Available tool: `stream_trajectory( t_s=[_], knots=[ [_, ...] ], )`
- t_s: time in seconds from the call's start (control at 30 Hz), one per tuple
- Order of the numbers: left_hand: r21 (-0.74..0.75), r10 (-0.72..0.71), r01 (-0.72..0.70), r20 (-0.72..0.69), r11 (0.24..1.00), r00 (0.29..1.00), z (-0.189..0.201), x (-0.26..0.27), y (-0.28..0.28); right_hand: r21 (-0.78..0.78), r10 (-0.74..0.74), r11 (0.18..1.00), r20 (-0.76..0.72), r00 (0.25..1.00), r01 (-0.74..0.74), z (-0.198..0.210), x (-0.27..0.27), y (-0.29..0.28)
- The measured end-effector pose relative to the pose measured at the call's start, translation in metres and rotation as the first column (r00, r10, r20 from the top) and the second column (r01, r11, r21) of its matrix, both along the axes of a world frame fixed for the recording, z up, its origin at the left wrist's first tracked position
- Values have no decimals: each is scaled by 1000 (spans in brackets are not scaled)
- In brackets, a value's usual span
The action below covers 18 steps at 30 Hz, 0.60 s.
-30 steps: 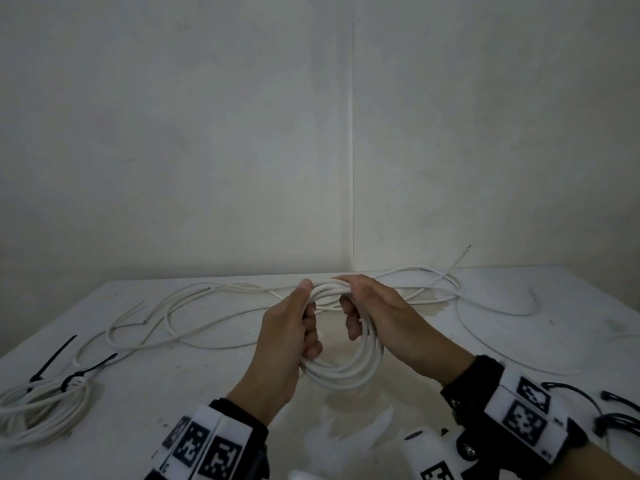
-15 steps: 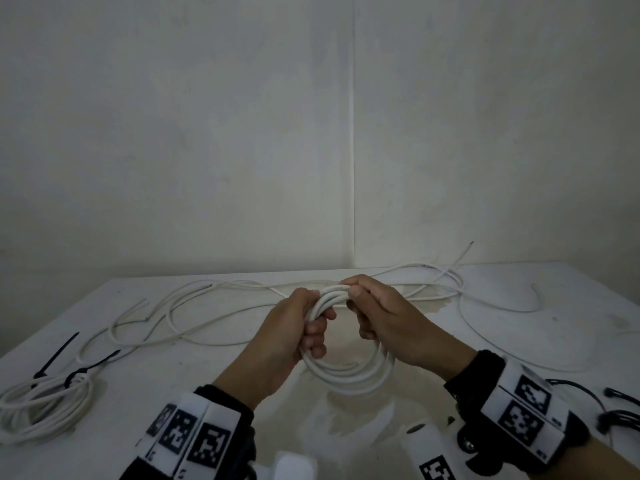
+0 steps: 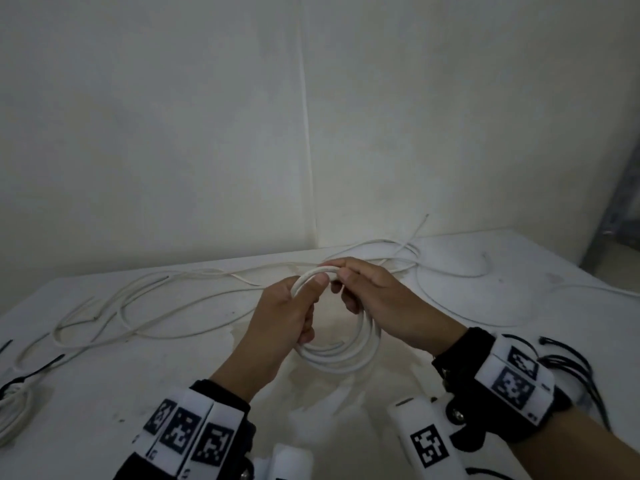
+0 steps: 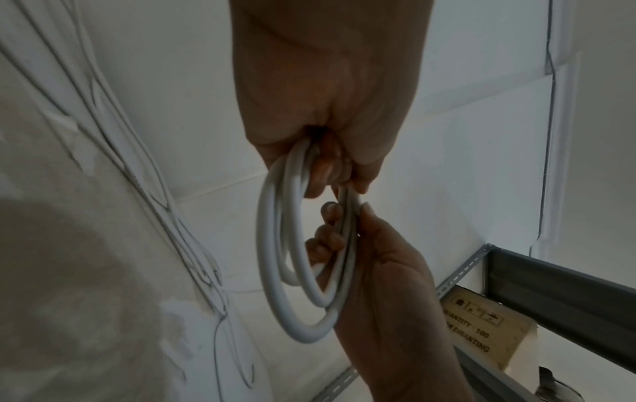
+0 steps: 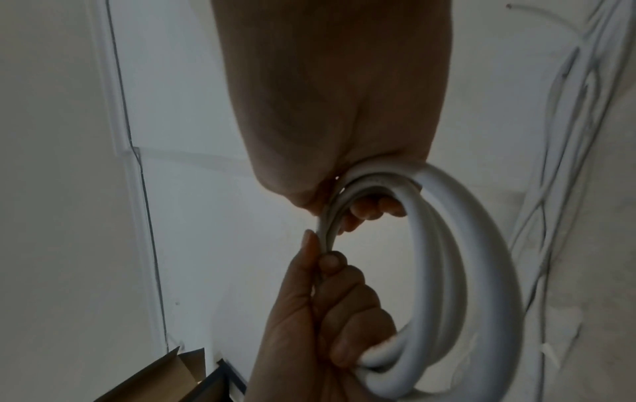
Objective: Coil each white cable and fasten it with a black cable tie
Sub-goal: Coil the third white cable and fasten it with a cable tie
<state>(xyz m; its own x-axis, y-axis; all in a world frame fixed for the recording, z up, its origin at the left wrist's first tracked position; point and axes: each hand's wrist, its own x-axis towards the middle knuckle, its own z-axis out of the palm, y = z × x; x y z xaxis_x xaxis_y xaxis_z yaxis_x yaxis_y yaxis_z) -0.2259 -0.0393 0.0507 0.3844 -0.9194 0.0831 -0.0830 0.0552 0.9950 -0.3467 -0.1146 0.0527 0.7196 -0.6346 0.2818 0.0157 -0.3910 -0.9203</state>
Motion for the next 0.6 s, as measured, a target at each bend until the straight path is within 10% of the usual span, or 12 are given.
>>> stream_trajectory(
  t_s=[0.37,0.6],
  knots=[
    [1,-60,60,-16,998,998,-21,-46,-31,-66,-252,967,-151,956,245,-25,-80,-21],
    [23,-64,64,-30,998,998,-33,-66,-49,-276,-580,814,-449,680,511,-40,-179,-59]
  ],
)
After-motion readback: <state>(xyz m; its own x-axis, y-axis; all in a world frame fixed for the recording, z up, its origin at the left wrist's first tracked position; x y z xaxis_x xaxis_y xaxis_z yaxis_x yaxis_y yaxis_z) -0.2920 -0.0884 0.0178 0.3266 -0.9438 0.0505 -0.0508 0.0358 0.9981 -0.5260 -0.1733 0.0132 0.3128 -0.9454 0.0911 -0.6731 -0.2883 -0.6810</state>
